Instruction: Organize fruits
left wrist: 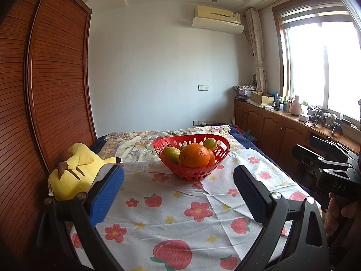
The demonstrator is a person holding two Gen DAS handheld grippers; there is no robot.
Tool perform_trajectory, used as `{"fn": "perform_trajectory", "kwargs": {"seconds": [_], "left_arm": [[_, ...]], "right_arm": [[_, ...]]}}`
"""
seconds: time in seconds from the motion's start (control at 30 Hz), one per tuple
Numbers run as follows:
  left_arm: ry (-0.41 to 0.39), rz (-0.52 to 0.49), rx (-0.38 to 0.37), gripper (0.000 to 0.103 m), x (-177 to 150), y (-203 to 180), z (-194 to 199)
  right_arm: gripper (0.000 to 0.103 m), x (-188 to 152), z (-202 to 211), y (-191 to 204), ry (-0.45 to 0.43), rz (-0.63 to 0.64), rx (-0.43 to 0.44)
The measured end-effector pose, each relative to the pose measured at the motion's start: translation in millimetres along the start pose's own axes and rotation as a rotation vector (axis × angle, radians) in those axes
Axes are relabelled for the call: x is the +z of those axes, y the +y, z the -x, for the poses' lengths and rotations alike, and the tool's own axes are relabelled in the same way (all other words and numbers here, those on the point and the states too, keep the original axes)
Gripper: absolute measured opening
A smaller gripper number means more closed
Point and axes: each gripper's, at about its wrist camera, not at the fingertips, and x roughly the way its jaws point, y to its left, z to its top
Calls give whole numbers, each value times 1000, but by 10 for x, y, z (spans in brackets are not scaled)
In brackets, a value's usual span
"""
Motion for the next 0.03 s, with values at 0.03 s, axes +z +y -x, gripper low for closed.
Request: {"fn": "perform_trajectory", "kwargs": {"seconds": [0.03], "left_arm": [[1, 0, -1, 98, -2, -2, 2]], "right_arm": [[91, 4, -3, -1, -1, -1, 0]]}}
